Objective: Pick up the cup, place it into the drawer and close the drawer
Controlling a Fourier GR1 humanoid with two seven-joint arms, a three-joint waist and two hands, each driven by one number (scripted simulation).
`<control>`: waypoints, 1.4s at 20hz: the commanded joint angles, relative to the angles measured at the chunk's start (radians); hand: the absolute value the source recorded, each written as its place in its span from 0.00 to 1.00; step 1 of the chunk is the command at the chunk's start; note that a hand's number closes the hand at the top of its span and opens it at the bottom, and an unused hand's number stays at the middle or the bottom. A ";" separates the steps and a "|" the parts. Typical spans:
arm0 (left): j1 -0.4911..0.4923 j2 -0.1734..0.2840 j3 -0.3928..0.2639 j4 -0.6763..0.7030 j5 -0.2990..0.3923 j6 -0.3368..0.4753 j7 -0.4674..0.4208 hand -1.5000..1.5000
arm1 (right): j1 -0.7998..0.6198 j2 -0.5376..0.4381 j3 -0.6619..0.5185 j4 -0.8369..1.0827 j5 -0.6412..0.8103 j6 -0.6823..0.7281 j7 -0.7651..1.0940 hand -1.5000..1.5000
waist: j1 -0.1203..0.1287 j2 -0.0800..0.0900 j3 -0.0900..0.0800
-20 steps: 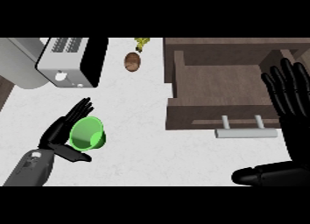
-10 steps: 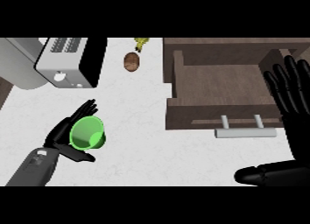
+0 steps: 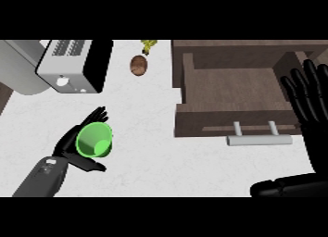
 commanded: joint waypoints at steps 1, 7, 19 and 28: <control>-0.060 -0.005 0.015 0.065 0.027 -0.171 -0.078 0.00 | -0.033 0.003 -0.003 0.037 0.009 -0.004 -0.016 0.00 | -0.005 0.005 -0.001; -0.036 -0.038 -0.015 0.044 0.053 -0.275 -0.068 0.00 | -0.014 0.016 0.009 0.026 -0.004 -0.003 -0.011 0.00 | -0.003 0.004 -0.001; 0.032 -0.048 -0.013 -0.050 0.115 -0.209 -0.162 1.00 | -0.011 0.005 -0.004 0.026 0.017 -0.011 -0.009 0.00 | 0.012 -0.002 0.000; 0.080 -0.130 0.247 -0.092 0.313 0.307 -0.205 1.00 | -0.026 -0.001 -0.018 0.035 0.000 -0.006 -0.009 0.00 | 0.026 -0.005 0.002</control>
